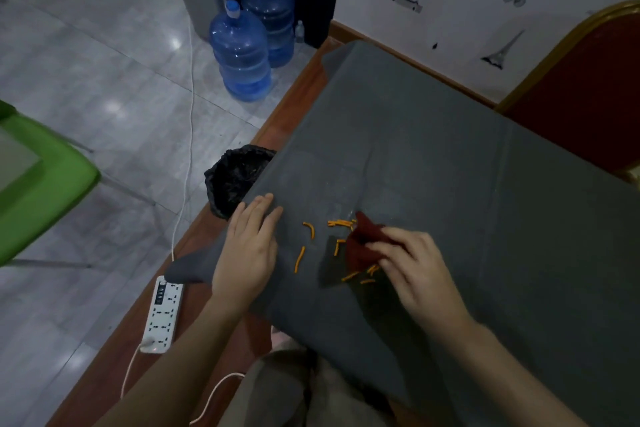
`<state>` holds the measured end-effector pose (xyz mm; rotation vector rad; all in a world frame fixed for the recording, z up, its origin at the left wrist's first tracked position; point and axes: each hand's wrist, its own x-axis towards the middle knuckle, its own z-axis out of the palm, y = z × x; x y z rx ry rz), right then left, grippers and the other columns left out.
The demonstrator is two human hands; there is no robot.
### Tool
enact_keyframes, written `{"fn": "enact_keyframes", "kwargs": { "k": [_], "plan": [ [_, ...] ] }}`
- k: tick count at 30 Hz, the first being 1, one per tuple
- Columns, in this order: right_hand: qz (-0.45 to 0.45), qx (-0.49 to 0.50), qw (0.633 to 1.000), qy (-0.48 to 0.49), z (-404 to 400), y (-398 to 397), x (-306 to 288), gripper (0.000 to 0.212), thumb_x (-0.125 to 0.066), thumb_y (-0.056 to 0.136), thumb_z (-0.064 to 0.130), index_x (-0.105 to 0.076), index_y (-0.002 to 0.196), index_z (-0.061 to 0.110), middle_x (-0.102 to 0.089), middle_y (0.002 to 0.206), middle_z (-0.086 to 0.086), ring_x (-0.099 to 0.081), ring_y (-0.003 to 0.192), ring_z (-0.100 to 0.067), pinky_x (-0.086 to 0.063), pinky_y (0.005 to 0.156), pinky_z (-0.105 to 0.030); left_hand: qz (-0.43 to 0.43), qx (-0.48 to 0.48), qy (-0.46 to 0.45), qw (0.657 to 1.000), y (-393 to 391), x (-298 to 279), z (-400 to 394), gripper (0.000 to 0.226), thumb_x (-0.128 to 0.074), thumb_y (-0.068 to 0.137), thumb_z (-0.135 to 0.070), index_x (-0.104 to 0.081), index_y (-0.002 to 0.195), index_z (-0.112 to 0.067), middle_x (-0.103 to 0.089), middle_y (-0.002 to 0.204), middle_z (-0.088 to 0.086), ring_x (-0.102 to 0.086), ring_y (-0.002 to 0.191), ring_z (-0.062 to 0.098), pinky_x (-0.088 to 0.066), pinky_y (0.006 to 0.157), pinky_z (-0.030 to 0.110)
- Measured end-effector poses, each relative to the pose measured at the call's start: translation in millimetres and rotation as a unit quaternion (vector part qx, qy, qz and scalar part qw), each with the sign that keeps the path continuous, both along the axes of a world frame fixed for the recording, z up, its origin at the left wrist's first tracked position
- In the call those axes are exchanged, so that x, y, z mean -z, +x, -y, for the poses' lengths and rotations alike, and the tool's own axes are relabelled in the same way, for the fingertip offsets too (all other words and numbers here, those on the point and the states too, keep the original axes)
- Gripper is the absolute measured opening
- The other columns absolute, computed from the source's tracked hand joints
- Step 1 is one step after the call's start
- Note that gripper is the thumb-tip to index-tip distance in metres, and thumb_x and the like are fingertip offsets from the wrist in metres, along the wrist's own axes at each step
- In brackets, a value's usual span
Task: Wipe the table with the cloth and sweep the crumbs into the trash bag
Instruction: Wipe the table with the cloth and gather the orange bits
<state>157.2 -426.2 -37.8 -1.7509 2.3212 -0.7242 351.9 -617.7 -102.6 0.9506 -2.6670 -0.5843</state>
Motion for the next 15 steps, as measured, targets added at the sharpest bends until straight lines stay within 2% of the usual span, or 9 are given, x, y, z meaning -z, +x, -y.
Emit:
{"fn": "enact_keyframes", "kwargs": {
  "k": [3, 5, 7, 10, 15],
  "plan": [
    [-0.014, -0.031, 0.999, -0.023, -14.3, 57.1, 14.6, 0.022, -0.046, 0.098, 0.027, -0.059, 0.115, 0.02, -0.061, 0.117, -0.007, -0.053, 0.101, -0.024, -0.046, 0.088, -0.034, -0.063, -0.024, 0.064, 0.996, 4.1, 1.3, 1.7, 0.037, -0.04, 0.095, 0.005, -0.057, 0.128, 0.001, -0.047, 0.144, 0.016, -0.038, 0.138, 0.025, -0.019, 0.12, 0.041],
    [-0.036, -0.054, 0.998, -0.01, -10.7, 87.9, 28.0, 0.026, -0.056, 0.089, 0.025, -0.057, 0.115, 0.023, -0.063, 0.116, -0.005, -0.055, 0.098, -0.023, -0.05, 0.08, -0.033, -0.075, -0.031, 0.086, 0.993, 6.2, 2.6, 3.9, 0.038, -0.04, 0.093, 0.012, -0.058, 0.126, 0.003, -0.049, 0.142, 0.016, -0.038, 0.137, 0.023, -0.017, 0.121, 0.037],
    [-0.057, -0.072, 0.996, 0.017, 0.9, 106.8, 39.2, 0.035, -0.061, 0.084, 0.023, -0.056, 0.119, 0.025, -0.063, 0.119, -0.003, -0.057, 0.097, -0.022, -0.051, 0.076, -0.032, -0.064, -0.005, 0.077, 0.995, 9.8, 2.4, 7.7, 0.04, -0.042, 0.091, 0.015, -0.057, 0.126, 0.005, -0.049, 0.142, 0.019, -0.038, 0.136, 0.025, -0.019, 0.12, 0.039],
    [-0.089, -0.107, 0.99, 0.035, 18.8, 114.0, 51.7, 0.046, -0.067, 0.084, 0.02, -0.054, 0.127, 0.028, -0.058, 0.132, 0.0, -0.054, 0.1, -0.022, -0.048, 0.078, -0.033, -0.034, 0.066, 0.036, 0.997, 16.7, 1.7, 14.3, 0.04, -0.045, 0.091, 0.012, -0.052, 0.131, 0.007, -0.046, 0.143, 0.023, -0.038, 0.136, 0.035, -0.024, 0.116, 0.049],
    [-0.114, -0.117, 0.986, 0.03, 29.6, 103.2, 64.1, 0.038, -0.061, 0.09, 0.022, -0.053, 0.127, 0.027, -0.051, 0.141, 0.002, -0.051, 0.101, -0.022, -0.04, 0.079, -0.033, -0.017, 0.064, 0.024, 0.998, 15.2, 2.1, 13.8, 0.046, -0.046, 0.089, 0.012, -0.05, 0.134, 0.005, -0.044, 0.145, 0.021, -0.038, 0.138, 0.036, -0.025, 0.116, 0.05]
  ]
}}
